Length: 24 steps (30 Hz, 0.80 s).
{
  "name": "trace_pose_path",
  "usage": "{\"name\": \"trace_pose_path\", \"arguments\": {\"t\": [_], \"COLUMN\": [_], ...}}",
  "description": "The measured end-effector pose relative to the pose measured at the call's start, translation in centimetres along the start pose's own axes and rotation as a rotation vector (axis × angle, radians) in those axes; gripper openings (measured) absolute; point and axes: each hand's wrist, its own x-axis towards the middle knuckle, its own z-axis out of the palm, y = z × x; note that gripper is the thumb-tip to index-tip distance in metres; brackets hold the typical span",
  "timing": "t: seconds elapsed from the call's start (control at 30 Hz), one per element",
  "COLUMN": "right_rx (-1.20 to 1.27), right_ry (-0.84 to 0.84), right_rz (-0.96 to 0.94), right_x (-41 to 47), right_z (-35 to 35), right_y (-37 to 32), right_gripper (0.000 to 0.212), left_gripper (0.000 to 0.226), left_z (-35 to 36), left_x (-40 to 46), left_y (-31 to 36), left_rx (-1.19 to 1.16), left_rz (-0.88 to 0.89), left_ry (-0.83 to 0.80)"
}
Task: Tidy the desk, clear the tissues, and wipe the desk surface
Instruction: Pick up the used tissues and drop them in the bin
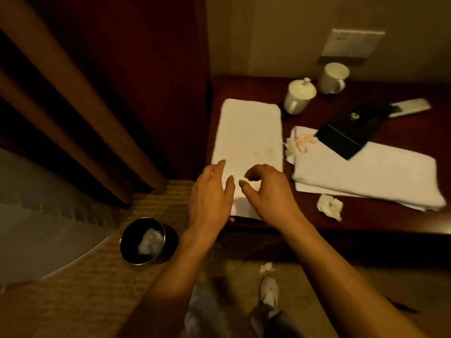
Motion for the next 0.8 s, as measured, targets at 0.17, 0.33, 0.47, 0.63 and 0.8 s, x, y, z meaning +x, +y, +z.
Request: {"name": "trace_pose_path", "arguments": {"t": [0.17, 0.33, 0.47, 0.63, 0.8], "right_rx": [-0.057, -0.049, -0.062, -0.044, -0.034], "right_ry": [0.066, 0.129, 0.133, 0.143, 0.168], "right_rz": [0.105, 0.233, 0.293, 0.354, 0.417], "right_x": [-1.5, -2.7, -3.6, -3.9, -4.1], "right_z": [-3.9, -6.5, -6.6, -5.9, -5.8], "right_y": [4.9, 9.4, 12.5, 15.3, 17.4], "right_gripper": [0.026, 0.027, 0.035, 0.041, 0.035], "left_gripper": [0.047, 0.050, 0.055, 0.065, 0.035], "left_z": [3.9, 8.2, 11.3, 14.3, 15.6], "left_x": [0.2, 0.3, 1.6, 4.5, 5.9], "left_y": [2.1, 3.0, 3.4, 2.9, 3.2], "left_rx": [0.084, 0.191, 0.283, 0.430, 0.422], "left_rz": [0.076, 0.166, 0.167, 0.139, 0.226], "left_ry": [-0.077, -0.185, -0.214, -0.303, -0.272]}}
